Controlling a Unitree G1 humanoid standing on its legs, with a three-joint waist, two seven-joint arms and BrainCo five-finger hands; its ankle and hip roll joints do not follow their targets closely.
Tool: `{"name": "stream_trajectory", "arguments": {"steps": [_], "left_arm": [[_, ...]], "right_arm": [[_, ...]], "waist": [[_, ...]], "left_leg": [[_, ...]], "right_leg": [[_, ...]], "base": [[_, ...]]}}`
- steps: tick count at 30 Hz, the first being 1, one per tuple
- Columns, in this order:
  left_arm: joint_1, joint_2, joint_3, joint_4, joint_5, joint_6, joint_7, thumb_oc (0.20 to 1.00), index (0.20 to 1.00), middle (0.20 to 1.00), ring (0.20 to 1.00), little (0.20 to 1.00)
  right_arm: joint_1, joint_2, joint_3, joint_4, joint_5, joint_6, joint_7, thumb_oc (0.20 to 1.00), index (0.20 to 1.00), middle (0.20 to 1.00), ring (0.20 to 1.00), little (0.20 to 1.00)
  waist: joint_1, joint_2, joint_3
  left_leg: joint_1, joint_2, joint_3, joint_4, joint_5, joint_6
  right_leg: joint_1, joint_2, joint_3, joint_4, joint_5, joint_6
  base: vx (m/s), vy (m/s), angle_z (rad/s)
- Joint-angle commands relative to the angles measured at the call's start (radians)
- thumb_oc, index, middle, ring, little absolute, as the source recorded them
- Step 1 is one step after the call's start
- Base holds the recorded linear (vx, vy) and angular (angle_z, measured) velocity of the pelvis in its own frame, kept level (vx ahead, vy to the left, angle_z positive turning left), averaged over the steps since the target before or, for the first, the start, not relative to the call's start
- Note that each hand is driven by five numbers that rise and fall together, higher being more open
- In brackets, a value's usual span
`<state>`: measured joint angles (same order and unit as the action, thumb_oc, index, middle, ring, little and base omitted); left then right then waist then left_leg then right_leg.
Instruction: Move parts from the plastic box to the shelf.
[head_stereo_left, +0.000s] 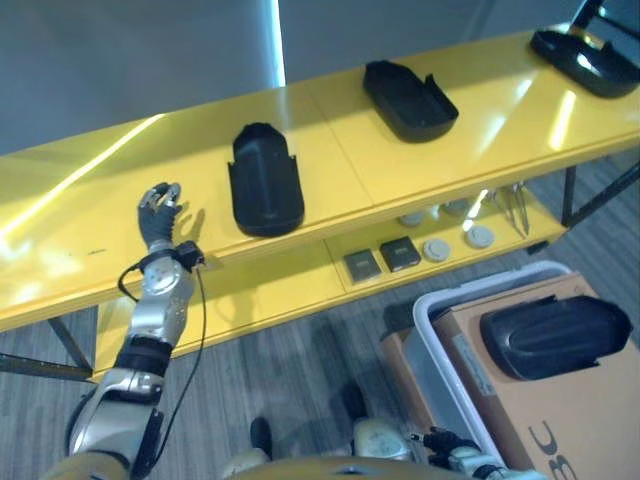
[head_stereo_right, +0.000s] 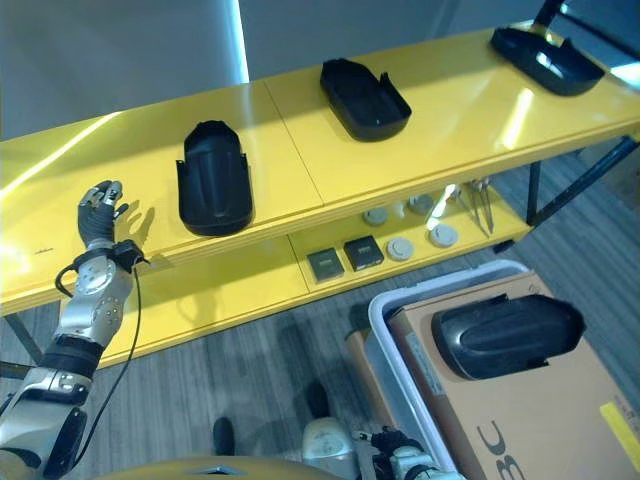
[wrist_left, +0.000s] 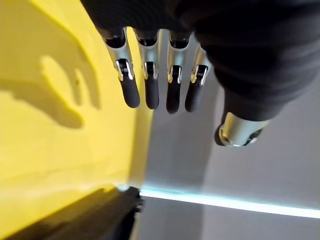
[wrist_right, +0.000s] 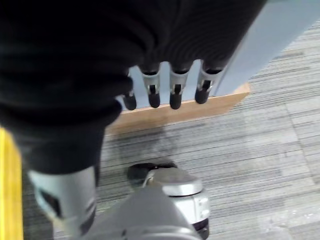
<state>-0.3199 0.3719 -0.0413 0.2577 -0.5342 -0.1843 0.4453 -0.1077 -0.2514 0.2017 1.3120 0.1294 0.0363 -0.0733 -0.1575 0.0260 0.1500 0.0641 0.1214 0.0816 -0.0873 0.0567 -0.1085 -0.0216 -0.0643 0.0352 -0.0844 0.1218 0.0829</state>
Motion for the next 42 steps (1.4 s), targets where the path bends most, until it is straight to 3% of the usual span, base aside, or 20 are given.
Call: {"name": "stream_trajectory", "arguments": {"steps": [1, 4, 7, 13, 16, 22, 30, 35, 42], "left_arm": [[0.062, 0.047, 0.010, -0.132, 0.205, -0.113, -0.153, 0.200, 0.200, 0.200, 0.200, 0.200], [0.133, 0.050, 0.013, -0.182, 0.185, -0.112, -0.220, 0.200, 0.200, 0.200, 0.200, 0.200], [0.230, 0.043, -0.046, -0.275, 0.184, -0.083, -0.331, 0.200, 0.200, 0.200, 0.200, 0.200], [0.304, 0.002, -0.176, -0.213, 0.132, -0.023, -0.442, 0.200, 0.200, 0.200, 0.200, 0.200], [0.298, 0.036, -0.243, -0.235, 0.147, -0.004, -0.494, 0.200, 0.200, 0.200, 0.200, 0.200], [0.195, 0.008, -0.333, -0.217, 0.127, -0.005, -0.486, 0.200, 0.200, 0.200, 0.200, 0.200], [-0.003, -0.046, -0.401, -0.209, 0.101, -0.037, -0.422, 0.200, 0.200, 0.200, 0.200, 0.200], [-0.056, -0.062, -0.353, -0.220, 0.063, -0.071, -0.363, 0.200, 0.200, 0.200, 0.200, 0.200], [0.022, -0.032, -0.256, -0.284, 0.057, -0.083, -0.345, 0.200, 0.200, 0.200, 0.200, 0.200]], "right_arm": [[0.019, -0.007, -0.012, 0.043, 0.011, -0.037, 0.008, 1.000, 1.000, 1.000, 1.000, 1.000], [0.032, 0.000, -0.016, 0.042, 0.004, -0.038, 0.020, 1.000, 1.000, 1.000, 1.000, 1.000], [0.046, 0.011, -0.029, 0.042, -0.003, -0.041, 0.027, 1.000, 1.000, 1.000, 1.000, 1.000], [0.047, 0.028, -0.035, 0.049, 0.003, -0.041, 0.027, 1.000, 1.000, 1.000, 1.000, 1.000], [0.039, 0.029, -0.020, 0.046, -0.004, -0.038, 0.026, 1.000, 1.000, 1.000, 1.000, 1.000], [0.012, 0.036, 0.025, 0.031, -0.009, -0.037, 0.003, 1.000, 1.000, 1.000, 1.000, 1.000], [0.005, 0.028, 0.050, 0.018, 0.008, -0.044, -0.019, 1.000, 1.000, 1.000, 1.000, 1.000], [-0.003, 0.027, 0.073, -0.005, 0.002, -0.052, -0.032, 1.000, 1.000, 1.000, 1.000, 1.000], [0.010, 0.020, 0.048, 0.004, 0.009, -0.058, -0.028, 1.000, 1.000, 1.000, 1.000, 1.000]], "waist": [[0.023, 0.017, -0.076], [0.032, 0.009, -0.090], [0.045, 0.001, -0.095], [0.044, -0.012, -0.080], [0.035, -0.017, -0.056], [0.015, -0.024, -0.001], [-0.017, -0.020, 0.023], [-0.024, -0.023, 0.040], [-0.012, -0.014, 0.052]], "left_leg": [[0.036, 0.020, 0.007, 0.000, -0.067, -0.014], [0.044, 0.017, 0.010, 0.000, -0.072, -0.010], [0.046, 0.013, 0.005, 0.000, -0.077, -0.003], [0.034, 0.004, 0.012, 0.000, -0.073, 0.007], [0.009, 0.003, 0.024, 0.000, -0.067, 0.006], [-0.073, 0.007, 0.045, 0.000, -0.044, 0.006], [-0.133, 0.015, 0.060, 0.000, -0.022, -0.003], [-0.161, 0.019, 0.064, 0.000, -0.011, -0.008], [-0.149, 0.018, 0.068, 0.000, -0.012, -0.009]], "right_leg": [[0.033, -0.029, -0.033, 0.012, -0.090, 0.036], [0.042, -0.034, -0.031, 0.009, -0.088, 0.039], [0.047, -0.042, -0.037, 0.006, -0.086, 0.043], [0.037, -0.050, -0.034, -0.002, -0.068, 0.051], [0.003, -0.048, -0.026, -0.003, -0.056, 0.058], [-0.099, -0.039, 0.000, -0.003, -0.024, 0.066], [-0.166, -0.030, 0.015, -0.003, -0.010, 0.067], [-0.197, -0.023, 0.023, -0.003, -0.001, 0.069], [-0.186, -0.025, 0.023, -0.003, -0.003, 0.067]], "base": [[0.00, 0.058, 0.06], [0.00, 0.022, -0.01], [-0.03, 0.032, 0.09], [-0.01, 0.007, -0.01], [-0.07, 0.019, -0.04], [-0.12, -0.012, -0.13], [-0.02, -0.022, -0.12], [-0.03, -0.033, -0.07], [0.00, -0.003, -0.01]]}}
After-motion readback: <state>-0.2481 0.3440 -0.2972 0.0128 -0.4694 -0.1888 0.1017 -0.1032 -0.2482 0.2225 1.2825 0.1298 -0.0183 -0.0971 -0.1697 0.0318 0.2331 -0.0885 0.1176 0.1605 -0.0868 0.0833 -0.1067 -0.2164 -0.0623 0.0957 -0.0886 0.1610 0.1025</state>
